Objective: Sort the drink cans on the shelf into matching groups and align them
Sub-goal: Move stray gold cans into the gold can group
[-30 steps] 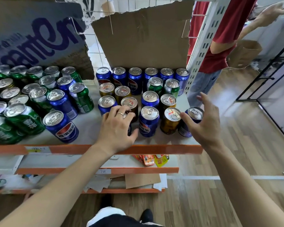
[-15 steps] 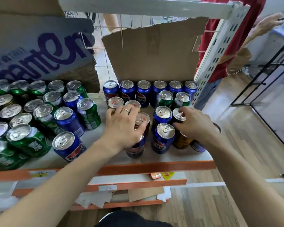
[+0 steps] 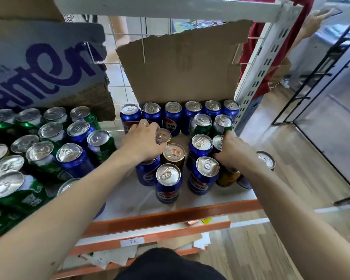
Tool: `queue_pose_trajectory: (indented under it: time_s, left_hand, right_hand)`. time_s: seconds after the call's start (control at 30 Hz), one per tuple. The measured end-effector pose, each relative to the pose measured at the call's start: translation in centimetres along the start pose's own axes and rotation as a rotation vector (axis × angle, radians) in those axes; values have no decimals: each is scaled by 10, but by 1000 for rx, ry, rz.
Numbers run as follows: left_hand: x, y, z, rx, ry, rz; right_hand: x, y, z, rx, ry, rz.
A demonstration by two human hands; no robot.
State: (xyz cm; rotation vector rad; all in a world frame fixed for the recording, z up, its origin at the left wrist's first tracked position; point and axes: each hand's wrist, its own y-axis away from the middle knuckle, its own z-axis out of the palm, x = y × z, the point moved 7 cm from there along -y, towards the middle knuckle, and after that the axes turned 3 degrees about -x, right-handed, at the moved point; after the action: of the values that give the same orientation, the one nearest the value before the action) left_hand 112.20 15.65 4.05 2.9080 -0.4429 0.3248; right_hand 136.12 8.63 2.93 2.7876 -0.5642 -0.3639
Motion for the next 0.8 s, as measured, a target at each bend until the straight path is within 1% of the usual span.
queue_pose_trajectory:
  time_s: [0.07,0.13,0.17,0.27,0.33,0.4,0.53,0.63,0.8]
  left_hand:
    - [8,0,-3,35,-32,38]
    - [26,1,-8,80,-20,152]
    - [39,0,-9,68,6,227]
    - [78,-3,0,-97,17,424]
    - [92,-8,8,-195,6,489]
    - [96,-14,17,-244,44,515]
    - [96,-20,24,-223,112,531]
    - [97,-20,25,-231,164,529]
    - [96,-19,27,-248,151,519]
  right_hand:
    - [0,-1,0,43,-12,14]
    - [-1,-1,-2,76,-27,13]
    - [-1,0,-4,82,-34,11]
    - [-2,4,-11,100,-25,-7]
    - [-2,10,-24,143,-45,-26]
    - [-1,18,-42,195,-94,-47]
    - [5,36,-71,276,-156,-67]
    - [9,43,-74,306,-185,-84]
    - [13,46,-68,327,-215,-104]
